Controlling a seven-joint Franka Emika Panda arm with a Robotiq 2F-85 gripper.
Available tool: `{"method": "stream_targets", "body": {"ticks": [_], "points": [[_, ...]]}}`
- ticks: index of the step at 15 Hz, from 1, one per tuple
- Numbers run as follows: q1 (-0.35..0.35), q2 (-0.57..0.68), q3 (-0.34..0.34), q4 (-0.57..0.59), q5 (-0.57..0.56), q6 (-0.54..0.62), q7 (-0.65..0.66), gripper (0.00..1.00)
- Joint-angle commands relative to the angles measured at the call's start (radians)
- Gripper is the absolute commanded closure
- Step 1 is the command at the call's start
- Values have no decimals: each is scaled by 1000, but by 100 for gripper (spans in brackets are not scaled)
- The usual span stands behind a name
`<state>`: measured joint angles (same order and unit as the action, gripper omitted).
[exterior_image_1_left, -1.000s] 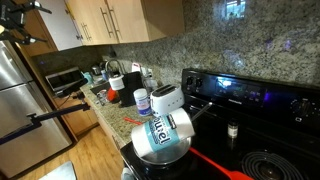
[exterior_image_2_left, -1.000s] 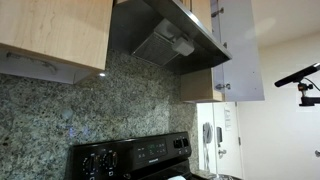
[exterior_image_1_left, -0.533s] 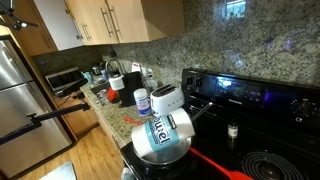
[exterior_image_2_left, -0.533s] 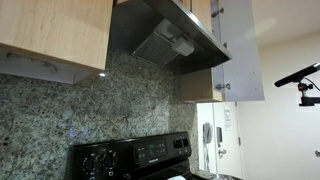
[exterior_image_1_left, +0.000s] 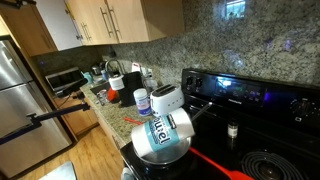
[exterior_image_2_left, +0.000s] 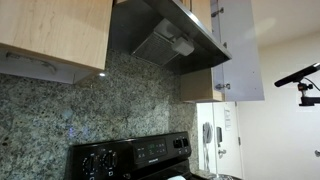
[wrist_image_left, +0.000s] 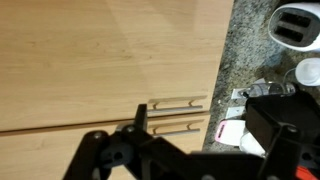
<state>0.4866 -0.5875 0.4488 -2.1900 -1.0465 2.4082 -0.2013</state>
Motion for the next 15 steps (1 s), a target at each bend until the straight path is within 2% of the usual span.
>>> {"method": "stream_targets", "body": {"ticks": [1,5,9,15], "points": [[-56,18,14,68,-97,91,76,0],[-114,-1,47,121,-231,112,219,0],[-132,-8,61,175,-343,95,361,0],[-168,34,44,272,-410,52,439,0]]}}
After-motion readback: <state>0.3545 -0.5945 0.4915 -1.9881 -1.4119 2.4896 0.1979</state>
